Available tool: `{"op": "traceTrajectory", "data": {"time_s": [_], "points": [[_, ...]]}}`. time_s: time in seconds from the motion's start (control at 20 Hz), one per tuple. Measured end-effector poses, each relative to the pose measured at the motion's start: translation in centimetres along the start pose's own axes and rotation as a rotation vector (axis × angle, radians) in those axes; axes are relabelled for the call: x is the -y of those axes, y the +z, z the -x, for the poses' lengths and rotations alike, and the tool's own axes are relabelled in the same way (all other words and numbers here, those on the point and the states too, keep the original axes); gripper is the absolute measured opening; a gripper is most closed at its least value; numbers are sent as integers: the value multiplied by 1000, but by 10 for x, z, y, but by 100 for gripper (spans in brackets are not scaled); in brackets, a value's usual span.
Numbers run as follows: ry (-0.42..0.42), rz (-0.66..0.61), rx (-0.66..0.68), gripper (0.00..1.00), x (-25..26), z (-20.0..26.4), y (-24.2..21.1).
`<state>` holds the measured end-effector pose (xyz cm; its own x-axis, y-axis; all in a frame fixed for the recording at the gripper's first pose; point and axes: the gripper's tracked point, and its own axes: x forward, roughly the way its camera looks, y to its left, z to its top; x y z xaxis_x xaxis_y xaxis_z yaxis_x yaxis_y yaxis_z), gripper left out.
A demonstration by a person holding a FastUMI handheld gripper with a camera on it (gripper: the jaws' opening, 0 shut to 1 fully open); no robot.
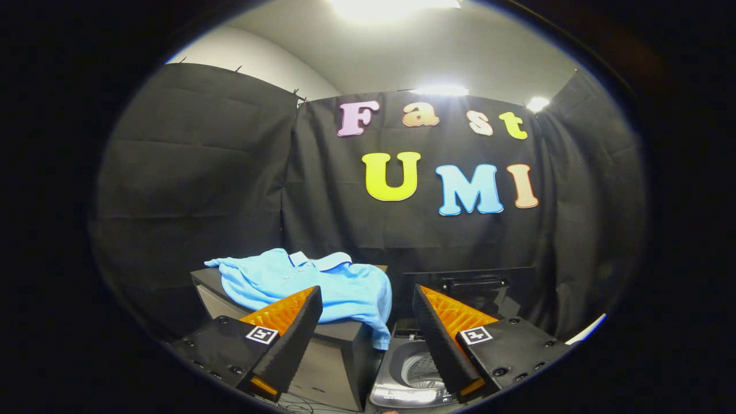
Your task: Put the clothes into the washing machine and then close the washing machine lid.
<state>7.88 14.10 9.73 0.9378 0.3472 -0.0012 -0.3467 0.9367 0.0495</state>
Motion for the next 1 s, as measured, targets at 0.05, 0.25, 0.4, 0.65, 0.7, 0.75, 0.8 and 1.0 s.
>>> {"op": "traceTrajectory", "data": {"time_s": [0.05, 0.25, 0.4, 0.65, 0.7, 0.75, 0.8, 1.0], "points": [[17, 0, -5, 99, -6, -6, 1], [82, -8, -39, 99, -31, -31, 1], [92, -9, -59, 98, -41, -47, 5], [157, -7, -81, 98, -70, -74, 11], [168, -6, -96, 98, -75, -79, 11], [182, -7, -109, 98, -82, -84, 10], [196, -9, -127, 99, -88, -90, 9], [237, -7, -190, 99, -107, -111, 3]]}}
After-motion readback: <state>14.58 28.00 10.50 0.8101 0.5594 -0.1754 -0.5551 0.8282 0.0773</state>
